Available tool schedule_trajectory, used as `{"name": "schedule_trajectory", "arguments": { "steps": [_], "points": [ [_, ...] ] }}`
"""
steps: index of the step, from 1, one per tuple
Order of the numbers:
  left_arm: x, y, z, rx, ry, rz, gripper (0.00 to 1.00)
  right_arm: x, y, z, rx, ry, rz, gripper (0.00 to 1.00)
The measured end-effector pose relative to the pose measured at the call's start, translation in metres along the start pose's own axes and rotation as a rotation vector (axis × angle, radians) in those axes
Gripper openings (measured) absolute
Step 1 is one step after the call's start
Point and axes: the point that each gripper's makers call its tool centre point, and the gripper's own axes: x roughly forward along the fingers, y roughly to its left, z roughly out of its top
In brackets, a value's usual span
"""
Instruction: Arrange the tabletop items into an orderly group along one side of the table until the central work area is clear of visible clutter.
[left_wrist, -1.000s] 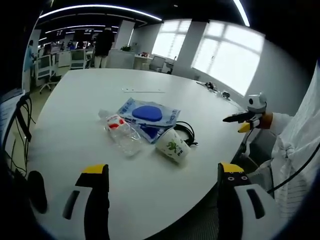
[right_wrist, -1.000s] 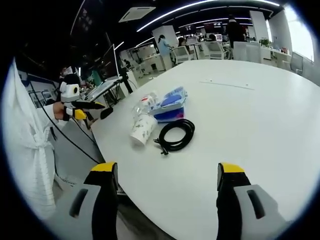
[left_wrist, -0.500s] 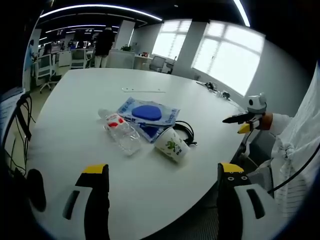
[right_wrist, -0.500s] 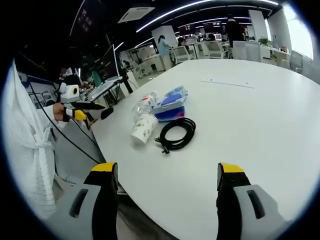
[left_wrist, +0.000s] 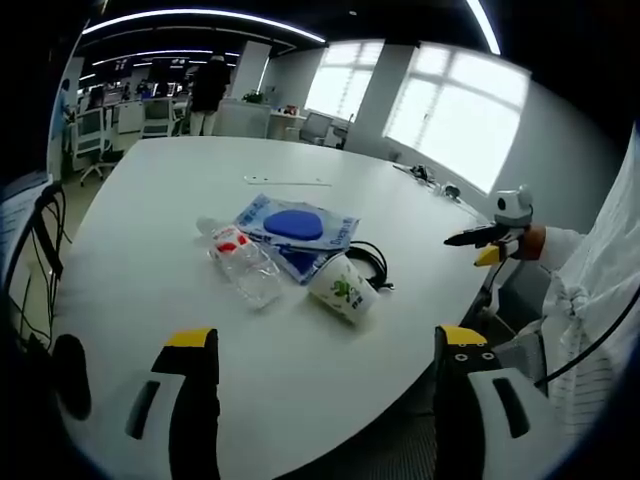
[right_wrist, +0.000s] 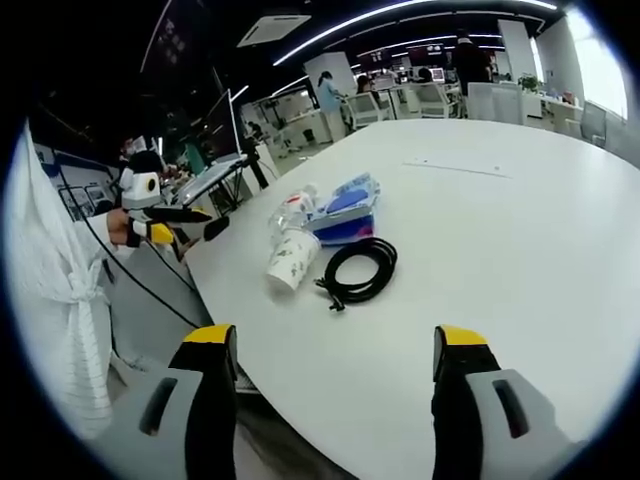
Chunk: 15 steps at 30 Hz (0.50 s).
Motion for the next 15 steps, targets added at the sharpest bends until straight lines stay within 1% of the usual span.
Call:
{"name": "schedule_trajectory", "arguments": {
  "steps": [8,15],
  "points": [
    [-0.001,0.0,0.001,-0.002,-0.007,0.002,0.91,0.006,0.005,0.008,-0.009,-0.005,0.003,0.78],
    [0.0,0.0,0.002,-0.002,-0.007,-0.001,0.91,0.019,0.018,0.023,0.0,-0.03,0.028,0.72]
  ]
}}
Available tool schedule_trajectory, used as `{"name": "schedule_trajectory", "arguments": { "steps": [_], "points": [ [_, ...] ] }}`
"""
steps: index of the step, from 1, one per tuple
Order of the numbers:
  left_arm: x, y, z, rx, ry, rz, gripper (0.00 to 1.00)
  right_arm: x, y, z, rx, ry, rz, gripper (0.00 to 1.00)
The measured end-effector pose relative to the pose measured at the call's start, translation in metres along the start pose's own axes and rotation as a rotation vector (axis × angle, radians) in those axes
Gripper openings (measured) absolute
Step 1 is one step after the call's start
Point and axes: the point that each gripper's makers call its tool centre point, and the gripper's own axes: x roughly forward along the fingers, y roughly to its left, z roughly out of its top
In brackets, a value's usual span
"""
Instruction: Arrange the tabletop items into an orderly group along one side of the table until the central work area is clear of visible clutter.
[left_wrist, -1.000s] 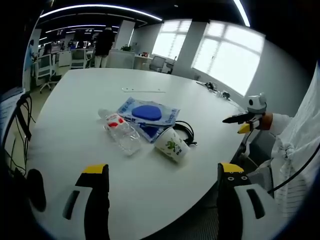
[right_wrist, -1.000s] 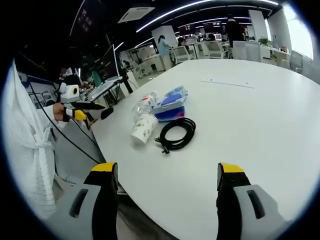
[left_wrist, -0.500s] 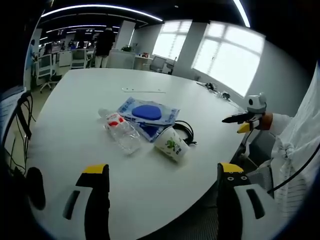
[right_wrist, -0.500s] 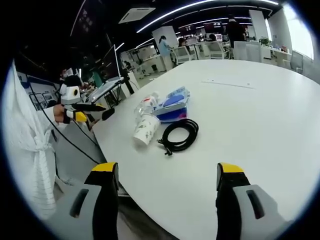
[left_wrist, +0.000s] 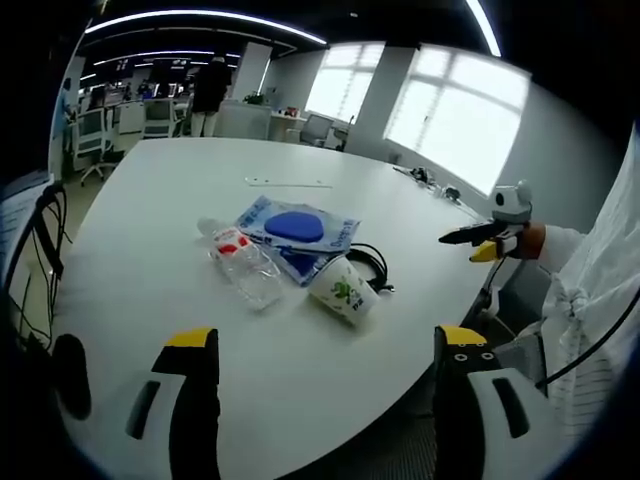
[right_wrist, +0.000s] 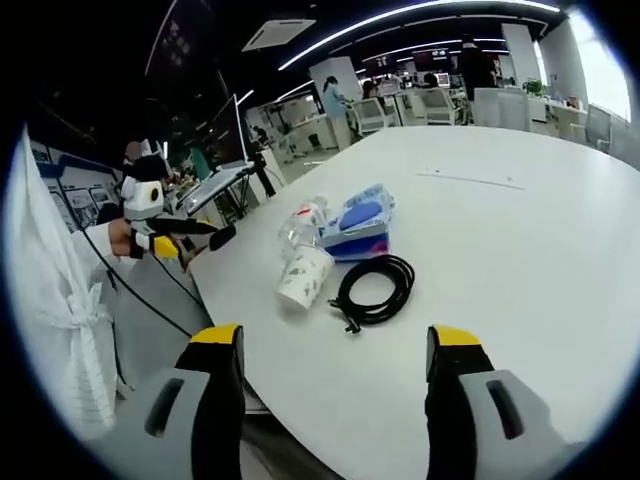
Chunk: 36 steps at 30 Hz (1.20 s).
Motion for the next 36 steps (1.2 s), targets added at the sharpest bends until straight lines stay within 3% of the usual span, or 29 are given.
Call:
{"name": "schedule_trajectory", "arguments": {
  "steps": [11,17,28,36],
  "points": [
    [0.0,0.002,0.005,0.001,-0.007,-0.003,0.91,0.028,0.015,0.027,0.06,-0.053,0.033,0.68],
    [0.003,0.003,0.007,-0.001,-0.007,-0.009,0.91,0.043,0.015,0.049,0.189,-0.131,0.039,0.66],
    [0.008,0.007,0.013,-0.012,-0.013,-0.014,0.91,0.072,0.014,0.065,0.222,-0.135,0.013,0.63],
    [0.014,0.011,0.014,-0.024,-0.011,-0.02,0.91,0.089,0.011,0.066,0.264,-0.116,-0.001,0.6]
  ]
}}
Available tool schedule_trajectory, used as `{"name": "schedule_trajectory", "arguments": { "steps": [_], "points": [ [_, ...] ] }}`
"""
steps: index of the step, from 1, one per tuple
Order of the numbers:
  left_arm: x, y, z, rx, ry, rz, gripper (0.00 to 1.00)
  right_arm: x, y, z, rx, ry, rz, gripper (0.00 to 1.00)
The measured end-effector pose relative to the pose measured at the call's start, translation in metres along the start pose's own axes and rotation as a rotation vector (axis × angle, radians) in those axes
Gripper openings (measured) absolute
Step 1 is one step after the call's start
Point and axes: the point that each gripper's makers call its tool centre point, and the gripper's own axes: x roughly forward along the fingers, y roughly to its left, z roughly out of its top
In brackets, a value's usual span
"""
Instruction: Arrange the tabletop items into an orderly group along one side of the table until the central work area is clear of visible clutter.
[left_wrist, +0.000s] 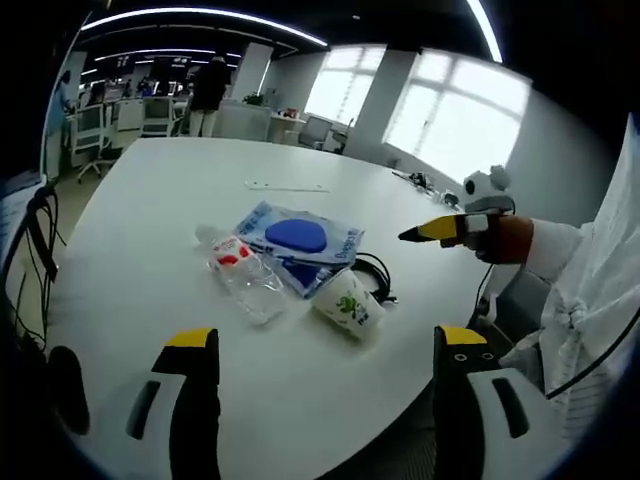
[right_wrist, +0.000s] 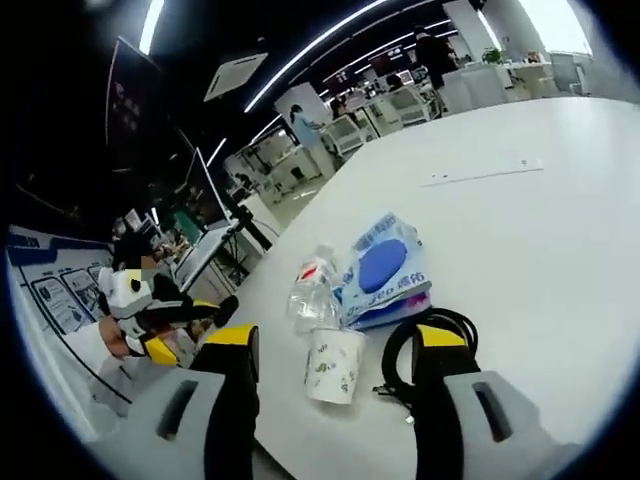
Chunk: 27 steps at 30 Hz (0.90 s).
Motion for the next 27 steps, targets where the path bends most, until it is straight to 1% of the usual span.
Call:
{"name": "schedule_trajectory", "arguments": {
  "steps": [6,10,12,15,20,22,27],
  "points": [
    [0.005,0.002,0.001,-0.013,0.004,-0.006,0.91,0.015,0.0,-0.001,0.027,0.01,-0.005,0.54],
    [0.01,0.007,0.0,-0.021,0.009,-0.008,0.9,0.027,-0.001,-0.001,0.07,0.009,-0.014,0.5],
    [0.011,0.01,0.0,-0.025,0.01,-0.008,0.9,0.032,0.0,0.0,0.068,0.007,-0.017,0.49],
    [0.013,0.011,0.0,-0.03,0.011,-0.011,0.9,0.037,-0.003,-0.002,0.095,0.011,-0.029,0.47],
    [0.016,0.013,0.003,-0.037,0.009,-0.014,0.9,0.045,-0.011,-0.007,0.129,0.023,-0.055,0.39],
    [0.018,0.014,0.004,-0.039,0.008,-0.015,0.9,0.05,-0.017,-0.009,0.155,0.025,-0.076,0.37],
    [0.023,0.018,0.004,-0.046,0.013,-0.019,0.9,0.061,-0.023,-0.013,0.215,0.026,-0.079,0.33]
  ]
}}
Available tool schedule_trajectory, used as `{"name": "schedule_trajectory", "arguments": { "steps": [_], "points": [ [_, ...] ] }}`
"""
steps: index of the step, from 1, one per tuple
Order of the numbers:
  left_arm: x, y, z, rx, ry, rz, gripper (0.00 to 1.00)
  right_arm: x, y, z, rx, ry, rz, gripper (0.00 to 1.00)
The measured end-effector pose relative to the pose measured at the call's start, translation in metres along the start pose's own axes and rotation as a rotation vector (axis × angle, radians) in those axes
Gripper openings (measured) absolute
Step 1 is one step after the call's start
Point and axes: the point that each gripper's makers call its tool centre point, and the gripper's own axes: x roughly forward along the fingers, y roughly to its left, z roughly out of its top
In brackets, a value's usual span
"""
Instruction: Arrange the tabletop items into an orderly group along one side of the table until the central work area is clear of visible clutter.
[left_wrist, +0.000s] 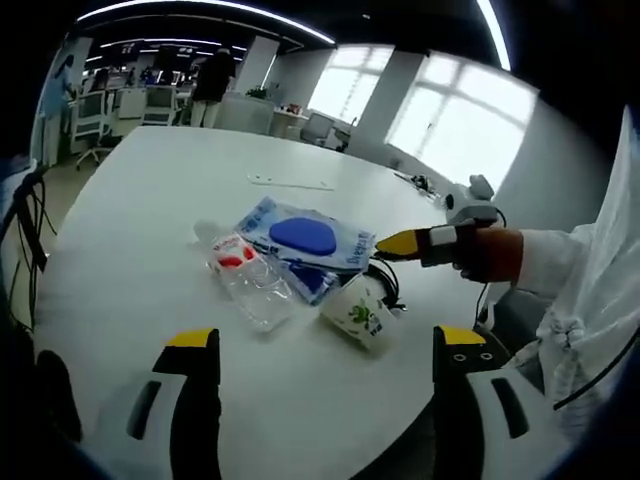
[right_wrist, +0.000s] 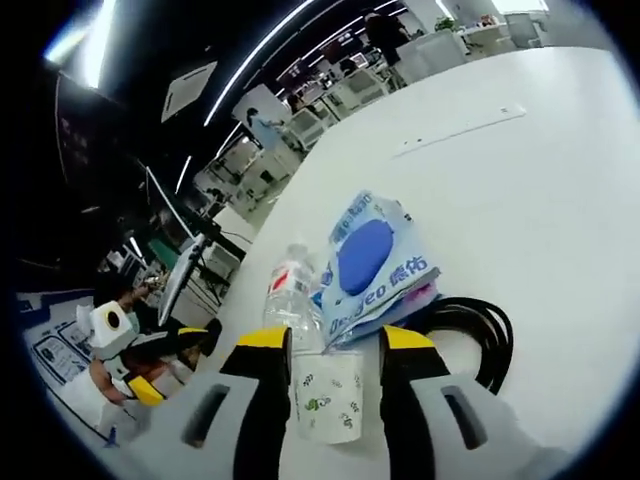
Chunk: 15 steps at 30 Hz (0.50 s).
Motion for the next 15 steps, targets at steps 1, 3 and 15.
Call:
{"name": "schedule_trajectory", "arguments": {
  "steps": [1,3,15],
  "points": [
    [0.002,0.001,-0.001,-0.001,0.003,-0.001,0.9,0.002,0.0,0.0,0.006,0.0,0.001,0.32],
    [0.004,0.001,-0.001,-0.005,0.005,-0.002,0.9,0.006,0.0,-0.001,0.02,0.005,-0.001,0.32],
    [0.012,0.003,-0.004,-0.018,0.02,-0.009,0.89,0.018,-0.01,-0.005,0.068,0.007,-0.027,0.14]
  ]
}}
